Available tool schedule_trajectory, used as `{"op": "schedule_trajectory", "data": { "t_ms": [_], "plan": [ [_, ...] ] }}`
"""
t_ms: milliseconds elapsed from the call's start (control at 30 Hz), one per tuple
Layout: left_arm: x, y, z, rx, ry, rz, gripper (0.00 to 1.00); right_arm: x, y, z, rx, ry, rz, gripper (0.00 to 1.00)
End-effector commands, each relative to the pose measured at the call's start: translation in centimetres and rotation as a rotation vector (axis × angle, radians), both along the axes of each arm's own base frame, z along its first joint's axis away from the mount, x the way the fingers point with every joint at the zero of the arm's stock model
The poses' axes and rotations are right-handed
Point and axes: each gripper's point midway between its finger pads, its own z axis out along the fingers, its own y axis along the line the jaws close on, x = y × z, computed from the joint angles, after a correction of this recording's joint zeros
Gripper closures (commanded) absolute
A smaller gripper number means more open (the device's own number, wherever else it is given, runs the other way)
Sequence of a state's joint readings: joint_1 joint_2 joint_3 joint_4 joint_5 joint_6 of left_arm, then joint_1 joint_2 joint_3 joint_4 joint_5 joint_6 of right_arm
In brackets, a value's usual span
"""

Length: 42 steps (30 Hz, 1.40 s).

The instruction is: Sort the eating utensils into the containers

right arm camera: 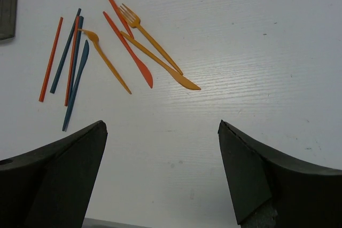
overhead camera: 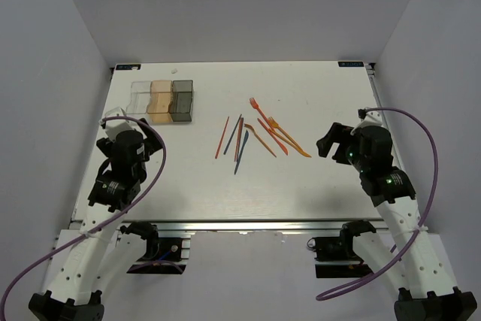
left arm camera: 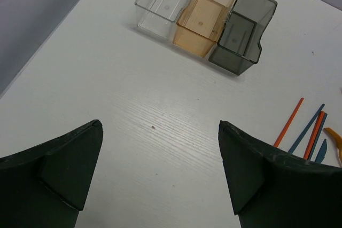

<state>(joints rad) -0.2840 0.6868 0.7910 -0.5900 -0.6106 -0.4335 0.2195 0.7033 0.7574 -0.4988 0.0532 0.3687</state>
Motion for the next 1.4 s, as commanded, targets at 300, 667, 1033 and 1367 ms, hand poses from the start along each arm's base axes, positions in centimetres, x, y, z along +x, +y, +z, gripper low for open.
{"op": "schedule_trajectory", "data": {
  "t_ms": [300,667,1033,1367],
  "plan": [
    [0.1,0.2,0.5,-0.003,-0.014,0.013,0.02,3.4,7.8,4.4,0.223,-0.167,0.364,0.11],
    [0.2,0.2,0.0,-0.003,0.010,0.018,0.02,11.4,16.3,-4.5,-0.294,0.130,0.472,0.15],
    [0.6,-0.2,-0.8,0.003,0.045,0.003,0.02,13.9,19.9,-14.6,-0.496,0.299,0.574,0.51],
    [0.6,-0.3,-0.8,0.001,0.044,-0.006,0.02,13.1,19.3,-18.8,-0.552,0.390,0.598,0.81]
  ]
}}
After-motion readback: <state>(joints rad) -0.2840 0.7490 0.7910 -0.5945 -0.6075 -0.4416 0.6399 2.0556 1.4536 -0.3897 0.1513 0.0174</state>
